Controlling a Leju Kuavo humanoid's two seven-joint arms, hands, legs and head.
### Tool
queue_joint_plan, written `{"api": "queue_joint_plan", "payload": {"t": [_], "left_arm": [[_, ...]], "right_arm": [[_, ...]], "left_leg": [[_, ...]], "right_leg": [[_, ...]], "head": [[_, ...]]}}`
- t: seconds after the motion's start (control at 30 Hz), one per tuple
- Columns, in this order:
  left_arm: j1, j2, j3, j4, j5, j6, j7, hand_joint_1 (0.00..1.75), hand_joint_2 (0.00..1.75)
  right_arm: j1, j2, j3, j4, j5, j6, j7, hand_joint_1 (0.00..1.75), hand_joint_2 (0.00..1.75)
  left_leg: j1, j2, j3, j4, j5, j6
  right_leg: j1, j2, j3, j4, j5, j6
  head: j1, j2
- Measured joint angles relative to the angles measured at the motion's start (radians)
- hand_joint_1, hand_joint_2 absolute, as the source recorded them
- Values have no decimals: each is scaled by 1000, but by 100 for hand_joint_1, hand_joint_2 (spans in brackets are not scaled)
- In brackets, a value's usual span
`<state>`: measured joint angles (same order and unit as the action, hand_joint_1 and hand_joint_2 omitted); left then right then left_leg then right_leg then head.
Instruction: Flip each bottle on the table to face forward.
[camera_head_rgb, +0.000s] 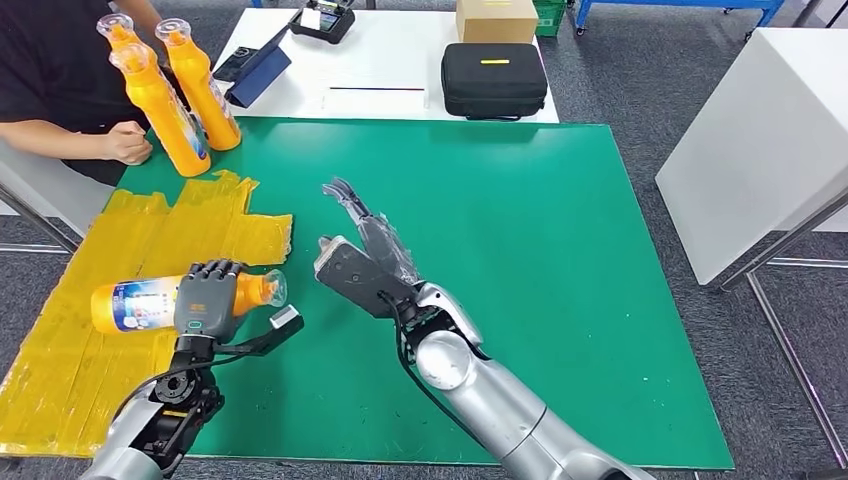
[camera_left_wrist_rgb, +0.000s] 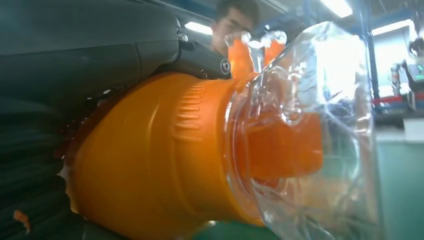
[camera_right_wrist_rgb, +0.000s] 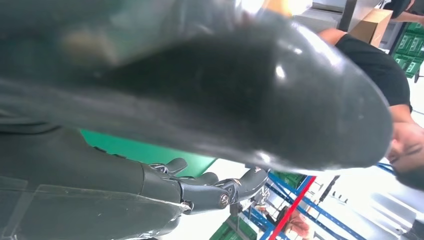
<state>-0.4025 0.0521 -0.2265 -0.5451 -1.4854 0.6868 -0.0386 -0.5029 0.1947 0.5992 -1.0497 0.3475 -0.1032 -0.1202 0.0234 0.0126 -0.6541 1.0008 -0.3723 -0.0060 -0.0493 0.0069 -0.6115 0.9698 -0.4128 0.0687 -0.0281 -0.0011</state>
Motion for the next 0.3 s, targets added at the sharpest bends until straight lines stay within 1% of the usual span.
{"api": "queue_joint_plan", "payload": {"t": [0.03,0.17,0.3], "left_arm": [[-2,-1,-2,7,1,0,-2,0,0],[-4,-2,-5,19,9,0,-12,0,0],[-25,-11,-7,70,52,0,-59,0,0]], "right_arm": [[1,-1,0,-1,0,0,0,0,0],[2,-3,0,-3,0,1,0,0,0],[3,-17,0,-8,-14,2,3,0,0]], "left_leg": [[0,0,0,0,0,0],[0,0,0,0,0,0],[0,0,0,0,0,0]], "right_leg": [[0,0,0,0,0,0],[0,0,0,0,0,0],[0,0,0,0,0,0]], "head": [[0,0],[0,0],[0,0]]}}
